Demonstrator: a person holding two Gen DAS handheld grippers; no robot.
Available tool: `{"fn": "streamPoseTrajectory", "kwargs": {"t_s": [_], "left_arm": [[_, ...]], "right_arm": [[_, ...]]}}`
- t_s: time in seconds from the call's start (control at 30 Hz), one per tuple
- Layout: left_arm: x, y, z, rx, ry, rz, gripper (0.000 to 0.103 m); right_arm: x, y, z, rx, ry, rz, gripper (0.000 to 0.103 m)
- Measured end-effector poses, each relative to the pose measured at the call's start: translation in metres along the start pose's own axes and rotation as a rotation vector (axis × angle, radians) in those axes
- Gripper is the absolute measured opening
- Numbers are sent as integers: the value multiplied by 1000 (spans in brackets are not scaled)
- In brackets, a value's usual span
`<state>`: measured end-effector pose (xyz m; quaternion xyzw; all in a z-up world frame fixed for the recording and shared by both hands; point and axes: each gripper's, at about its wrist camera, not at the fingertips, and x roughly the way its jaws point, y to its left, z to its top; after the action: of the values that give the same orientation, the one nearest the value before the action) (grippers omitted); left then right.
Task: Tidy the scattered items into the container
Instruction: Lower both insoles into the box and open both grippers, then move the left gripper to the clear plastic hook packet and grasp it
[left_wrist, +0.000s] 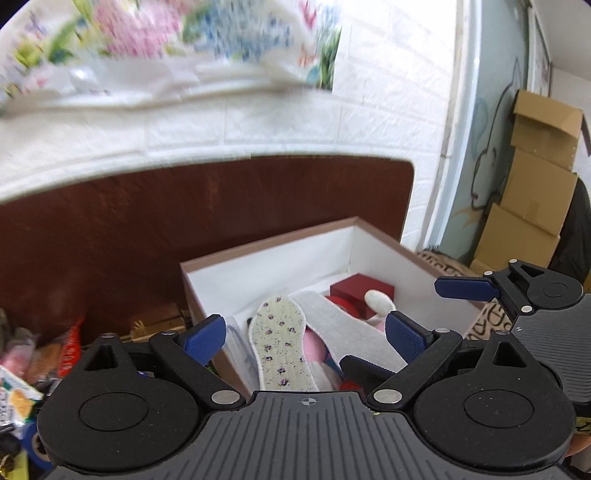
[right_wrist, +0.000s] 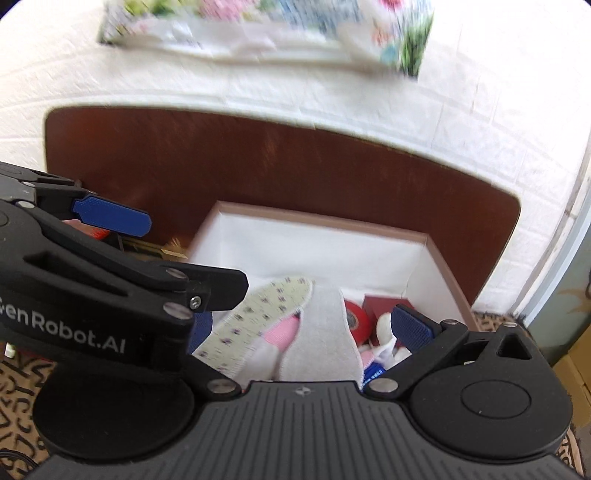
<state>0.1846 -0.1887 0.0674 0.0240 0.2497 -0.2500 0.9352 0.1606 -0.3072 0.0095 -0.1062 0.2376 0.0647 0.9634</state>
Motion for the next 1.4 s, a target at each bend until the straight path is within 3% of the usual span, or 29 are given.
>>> {"fn": "streamPoseTrajectory", "kwargs": {"t_s": [0.3, 0.53, 0.8, 1.0, 1.2, 1.4], "left_arm": [[-78, 1, -29, -9, -108, 33, 103], [-112, 5, -77, -44, -106, 15, 103], [-123, 14, -136, -105, -29, 20, 103], [-116, 19, -170, -123, 44, 10, 103], [-97, 13, -186, -31, 100, 39, 103], [-61, 22, -193, -47, 207, -21, 92]], "right_arm": [[-63, 37, -14, -23, -137, 42, 103], [-96, 72, -49, -63, -178, 61, 103], [-107, 101, -91, -29, -111, 88, 103], [-99, 109, -123, 86, -19, 172, 102], [-80, 122, -149, 31, 50, 128, 100], [-56, 119, -162, 39, 108, 174, 91]]}}
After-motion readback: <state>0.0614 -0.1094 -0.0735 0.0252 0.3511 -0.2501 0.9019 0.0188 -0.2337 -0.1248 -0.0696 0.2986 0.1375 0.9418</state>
